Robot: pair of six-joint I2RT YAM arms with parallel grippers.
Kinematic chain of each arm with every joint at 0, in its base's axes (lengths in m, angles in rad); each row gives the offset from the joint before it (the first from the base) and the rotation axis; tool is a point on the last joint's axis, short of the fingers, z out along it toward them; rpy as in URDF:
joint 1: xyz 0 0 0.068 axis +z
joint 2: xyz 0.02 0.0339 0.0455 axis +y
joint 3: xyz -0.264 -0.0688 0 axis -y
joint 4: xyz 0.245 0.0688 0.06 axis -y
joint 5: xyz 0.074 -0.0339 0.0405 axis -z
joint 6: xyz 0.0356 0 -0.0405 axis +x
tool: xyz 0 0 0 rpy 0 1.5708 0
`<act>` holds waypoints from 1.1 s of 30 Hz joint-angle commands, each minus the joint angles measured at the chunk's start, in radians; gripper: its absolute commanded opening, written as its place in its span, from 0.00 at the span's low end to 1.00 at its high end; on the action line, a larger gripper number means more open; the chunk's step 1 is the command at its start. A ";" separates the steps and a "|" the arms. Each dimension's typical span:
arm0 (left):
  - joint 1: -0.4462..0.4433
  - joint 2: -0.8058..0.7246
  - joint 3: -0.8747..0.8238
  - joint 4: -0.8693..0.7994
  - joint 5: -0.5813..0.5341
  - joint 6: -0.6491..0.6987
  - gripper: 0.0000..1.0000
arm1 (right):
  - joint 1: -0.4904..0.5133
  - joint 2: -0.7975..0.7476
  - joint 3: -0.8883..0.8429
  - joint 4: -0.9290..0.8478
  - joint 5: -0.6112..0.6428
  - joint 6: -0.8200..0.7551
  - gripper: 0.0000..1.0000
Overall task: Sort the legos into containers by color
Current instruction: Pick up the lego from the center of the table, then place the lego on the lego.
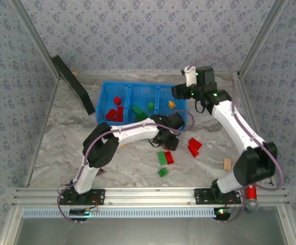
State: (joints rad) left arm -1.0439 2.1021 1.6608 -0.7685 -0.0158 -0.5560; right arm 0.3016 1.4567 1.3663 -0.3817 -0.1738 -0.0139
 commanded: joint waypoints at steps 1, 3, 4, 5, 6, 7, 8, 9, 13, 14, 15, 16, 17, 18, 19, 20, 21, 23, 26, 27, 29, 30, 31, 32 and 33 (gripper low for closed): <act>-0.007 0.048 0.054 -0.050 0.003 0.025 0.67 | -0.012 -0.106 -0.040 -0.091 -0.014 0.057 0.75; -0.007 0.071 0.070 -0.063 0.004 0.023 0.65 | -0.019 -0.176 -0.076 -0.129 0.014 0.067 0.75; -0.007 0.081 0.077 -0.069 0.003 0.020 0.63 | -0.020 -0.213 -0.099 -0.149 0.032 0.073 0.75; -0.007 0.089 0.080 -0.075 0.002 0.016 0.60 | -0.020 -0.255 -0.124 -0.172 0.056 0.081 0.75; -0.005 0.093 0.082 -0.082 0.001 0.013 0.58 | -0.020 -0.291 -0.147 -0.193 0.075 0.092 0.75; -0.004 0.097 0.080 -0.084 0.001 0.010 0.54 | -0.020 -0.336 -0.165 -0.214 0.089 0.109 0.74; -0.002 0.101 0.078 -0.084 0.004 0.007 0.49 | -0.020 -0.381 -0.225 -0.239 0.105 0.134 0.74; 0.001 0.102 0.075 -0.084 0.007 0.004 0.46 | -0.022 -0.422 -0.255 -0.258 0.110 0.155 0.74; 0.020 0.091 0.045 -0.071 0.020 -0.015 0.32 | -0.020 -0.618 -0.371 -0.356 0.160 0.234 0.72; 0.031 0.082 0.034 -0.064 0.025 -0.020 0.28 | -0.021 -0.663 -0.404 -0.372 0.148 0.261 0.72; 0.042 0.068 0.021 -0.058 0.025 -0.024 0.25 | -0.019 -0.701 -0.436 -0.385 0.120 0.293 0.72; 0.055 0.053 0.007 -0.051 0.027 -0.027 0.22 | -0.016 -0.727 -0.467 -0.397 0.091 0.321 0.72; 0.070 0.026 -0.007 -0.043 0.029 -0.028 0.21 | -0.009 -0.751 -0.501 -0.412 0.066 0.352 0.72; 0.090 -0.001 -0.019 -0.036 0.034 -0.027 0.20 | 0.002 -0.769 -0.537 -0.423 0.047 0.388 0.72; 0.107 -0.027 -0.025 -0.035 0.038 -0.024 0.20 | 0.014 -0.780 -0.569 -0.424 0.028 0.414 0.72; 0.128 -0.061 -0.027 -0.038 0.041 -0.019 0.19 | 0.035 -0.790 -0.607 -0.417 0.013 0.444 0.72; 0.150 -0.095 -0.025 -0.045 0.046 -0.012 0.19 | 0.065 -0.797 -0.645 -0.403 0.008 0.479 0.72; 0.190 -0.163 -0.016 -0.056 0.049 0.006 0.19 | 0.143 -0.805 -0.703 -0.363 0.018 0.537 0.72; 0.255 -0.251 0.023 -0.098 0.036 0.043 0.19 | 0.292 -0.765 -0.741 -0.339 0.097 0.609 0.71; 0.283 -0.275 0.039 -0.117 0.020 0.060 0.19 | 0.342 -0.737 -0.742 -0.339 0.115 0.632 0.71; 0.333 -0.315 0.058 -0.145 -0.011 0.088 0.19 | 0.433 -0.683 -0.745 -0.332 0.143 0.711 0.70; 0.363 -0.334 0.062 -0.154 -0.024 0.100 0.19 | 0.478 -0.654 -0.747 -0.320 0.153 0.749 0.69; 0.388 -0.350 0.059 -0.156 -0.030 0.110 0.19 | 0.514 -0.626 -0.747 -0.307 0.153 0.782 0.69; 0.424 -0.367 0.055 -0.155 -0.036 0.119 0.19 | 0.550 -0.592 -0.744 -0.292 0.148 0.815 0.69; 0.459 -0.383 0.046 -0.151 -0.045 0.128 0.19 | 0.586 -0.552 -0.740 -0.282 0.141 0.855 0.68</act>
State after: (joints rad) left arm -0.6437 1.7557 1.7069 -0.8539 -0.0143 -0.4839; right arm 0.8158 0.8429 0.6239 -0.6991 -0.0631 0.6823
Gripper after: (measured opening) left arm 0.270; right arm 0.688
